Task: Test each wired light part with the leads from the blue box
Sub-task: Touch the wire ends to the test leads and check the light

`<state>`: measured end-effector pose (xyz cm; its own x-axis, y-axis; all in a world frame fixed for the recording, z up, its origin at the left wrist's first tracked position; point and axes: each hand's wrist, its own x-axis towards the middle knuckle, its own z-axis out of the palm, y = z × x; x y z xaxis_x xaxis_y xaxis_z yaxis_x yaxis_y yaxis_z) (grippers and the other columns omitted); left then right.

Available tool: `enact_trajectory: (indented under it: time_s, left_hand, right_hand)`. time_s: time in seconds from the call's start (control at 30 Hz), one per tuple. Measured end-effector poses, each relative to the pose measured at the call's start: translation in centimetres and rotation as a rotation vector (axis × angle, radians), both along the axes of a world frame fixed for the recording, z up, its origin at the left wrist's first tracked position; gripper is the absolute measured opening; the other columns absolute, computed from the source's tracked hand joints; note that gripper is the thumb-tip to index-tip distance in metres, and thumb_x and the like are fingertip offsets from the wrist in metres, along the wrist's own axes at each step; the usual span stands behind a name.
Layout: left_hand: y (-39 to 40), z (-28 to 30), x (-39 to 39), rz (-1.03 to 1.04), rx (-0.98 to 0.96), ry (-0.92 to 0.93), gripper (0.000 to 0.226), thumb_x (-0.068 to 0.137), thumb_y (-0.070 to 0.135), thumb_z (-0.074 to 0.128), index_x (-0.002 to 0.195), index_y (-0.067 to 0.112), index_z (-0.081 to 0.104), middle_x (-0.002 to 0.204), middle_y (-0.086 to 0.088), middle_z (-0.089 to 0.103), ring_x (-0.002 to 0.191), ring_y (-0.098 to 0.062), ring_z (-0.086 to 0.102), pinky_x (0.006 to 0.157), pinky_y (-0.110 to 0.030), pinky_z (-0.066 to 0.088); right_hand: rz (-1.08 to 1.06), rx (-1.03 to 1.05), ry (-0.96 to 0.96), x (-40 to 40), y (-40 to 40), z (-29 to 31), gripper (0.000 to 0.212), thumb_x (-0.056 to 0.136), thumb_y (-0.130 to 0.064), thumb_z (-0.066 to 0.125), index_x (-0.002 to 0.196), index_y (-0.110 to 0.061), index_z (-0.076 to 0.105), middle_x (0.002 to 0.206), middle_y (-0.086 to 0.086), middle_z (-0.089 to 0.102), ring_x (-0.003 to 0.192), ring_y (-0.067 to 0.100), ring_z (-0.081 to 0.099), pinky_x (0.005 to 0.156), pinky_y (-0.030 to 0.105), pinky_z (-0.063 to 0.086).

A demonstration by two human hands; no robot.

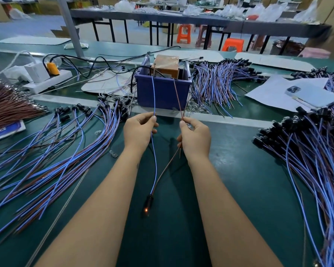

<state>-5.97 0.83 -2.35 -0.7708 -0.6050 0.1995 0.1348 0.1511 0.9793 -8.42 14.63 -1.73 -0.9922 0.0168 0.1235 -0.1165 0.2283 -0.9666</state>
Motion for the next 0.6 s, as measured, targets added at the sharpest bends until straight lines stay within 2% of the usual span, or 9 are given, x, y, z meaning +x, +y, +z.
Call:
enact_trajectory:
  time_s: [0.17, 0.3, 0.47, 0.53, 0.6]
  left_hand:
    - [-0.06, -0.03, 0.07, -0.015, -0.002, -0.013, 0.017, 0.091, 0.011, 0.064, 0.085, 0.026, 0.069, 0.062, 0.007, 0.068, 0.052, -0.007, 0.060, 0.058, -0.020, 0.053]
    - [0.08, 0.05, 0.15, -0.020, 0.005, -0.013, 0.013, 0.091, 0.010, 0.064, 0.087, 0.021, 0.069, 0.063, 0.006, 0.068, 0.051, -0.005, 0.060, 0.056, -0.017, 0.051]
    - [0.18, 0.17, 0.18, -0.024, -0.009, -0.018, 0.009, 0.091, 0.009, 0.064, 0.094, 0.014, 0.070, 0.067, 0.002, 0.068, 0.049, -0.002, 0.059, 0.053, -0.014, 0.048]
    - [0.15, 0.11, 0.23, -0.020, -0.001, -0.027, 0.008, 0.091, 0.011, 0.065, 0.094, 0.015, 0.071, 0.066, 0.003, 0.069, 0.054, -0.004, 0.062, 0.056, -0.016, 0.050]
    - [0.30, 0.11, 0.40, -0.030, -0.025, -0.047, 0.010, 0.090, 0.016, 0.066, 0.088, 0.024, 0.071, 0.067, 0.005, 0.072, 0.067, -0.008, 0.067, 0.063, -0.022, 0.053]
  right_hand:
    - [-0.012, -0.014, 0.000, -0.07, 0.04, -0.07, 0.013, 0.094, -0.027, 0.056, 0.093, -0.039, 0.062, 0.044, -0.010, 0.058, 0.039, 0.010, 0.054, 0.057, 0.039, 0.057]
    - [-0.026, -0.062, -0.001, -0.11, 0.11, -0.19, 0.015, 0.093, -0.025, 0.055, 0.099, -0.034, 0.066, 0.045, -0.007, 0.058, 0.040, 0.010, 0.054, 0.052, 0.032, 0.053]
    - [-0.031, -0.066, -0.019, -0.20, 0.03, -0.12, 0.016, 0.093, -0.026, 0.055, 0.101, -0.033, 0.067, 0.045, -0.007, 0.058, 0.040, 0.009, 0.055, 0.052, 0.033, 0.054]
    - [-0.029, -0.081, -0.013, -0.14, 0.04, -0.13, 0.017, 0.094, -0.025, 0.055, 0.103, -0.030, 0.068, 0.045, -0.007, 0.058, 0.040, 0.008, 0.054, 0.049, 0.029, 0.052]
    - [0.003, -0.101, 0.012, 0.13, 0.11, -0.18, 0.015, 0.094, -0.024, 0.056, 0.102, -0.030, 0.068, 0.047, -0.009, 0.058, 0.042, 0.005, 0.053, 0.049, 0.028, 0.051]
